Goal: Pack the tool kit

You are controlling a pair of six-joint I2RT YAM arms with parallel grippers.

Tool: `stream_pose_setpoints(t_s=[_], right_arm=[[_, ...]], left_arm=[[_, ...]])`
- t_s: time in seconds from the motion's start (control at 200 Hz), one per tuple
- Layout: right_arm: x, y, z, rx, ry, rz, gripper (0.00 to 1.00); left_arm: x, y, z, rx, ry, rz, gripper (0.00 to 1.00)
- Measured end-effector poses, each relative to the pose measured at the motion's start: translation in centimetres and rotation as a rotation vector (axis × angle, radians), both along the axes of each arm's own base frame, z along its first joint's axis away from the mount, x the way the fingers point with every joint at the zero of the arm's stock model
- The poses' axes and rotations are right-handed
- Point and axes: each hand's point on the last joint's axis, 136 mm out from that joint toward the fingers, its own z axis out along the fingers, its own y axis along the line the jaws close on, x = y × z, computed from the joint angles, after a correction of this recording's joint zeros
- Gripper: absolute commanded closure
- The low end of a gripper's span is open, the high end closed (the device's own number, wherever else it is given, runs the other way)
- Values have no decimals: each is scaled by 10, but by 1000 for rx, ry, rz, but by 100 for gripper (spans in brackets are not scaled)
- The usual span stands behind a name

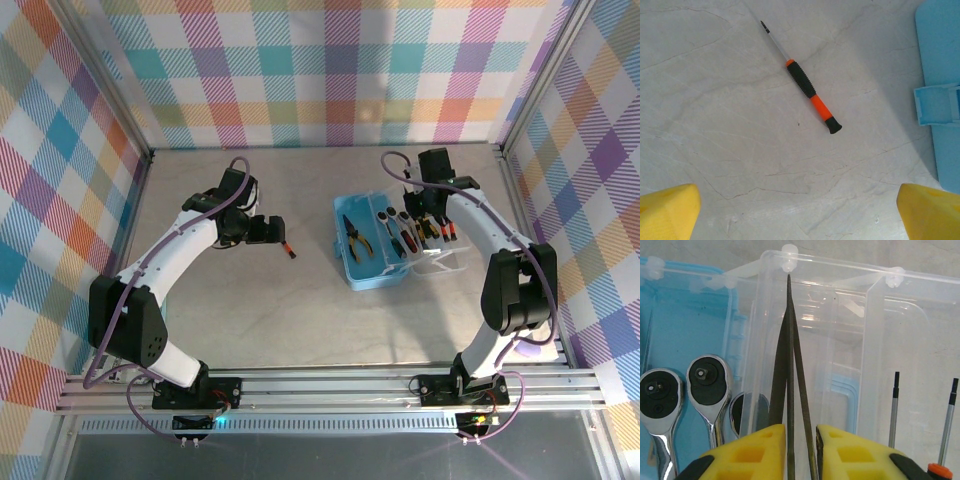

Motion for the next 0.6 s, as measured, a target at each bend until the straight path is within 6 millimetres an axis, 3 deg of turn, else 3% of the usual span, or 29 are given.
stream_pose_setpoints(t_s=[0.12, 0.185, 0.245, 0.33, 0.385, 0.6], right_arm=[[-2, -2, 3, -5, -3, -3, 65], [-5, -2, 7, -4, -3, -5, 56], [-8, -3, 12, 0, -6, -9, 43], [-14, -4, 25, 5, -21, -5, 12], [-19, -3, 38, 23, -41, -4, 0], [-40, 10, 87, 133, -130, 52, 1]], left_arm=[[0, 0, 0, 0, 0, 0, 0], [0, 0, -1, 1, 1, 0, 0], [0, 0, -3, 2, 4, 0, 0], [-1, 0, -11, 10, 26, 0, 0], [0, 0, -21, 19, 52, 1, 0], [-1, 0, -80, 62, 191, 8, 0]])
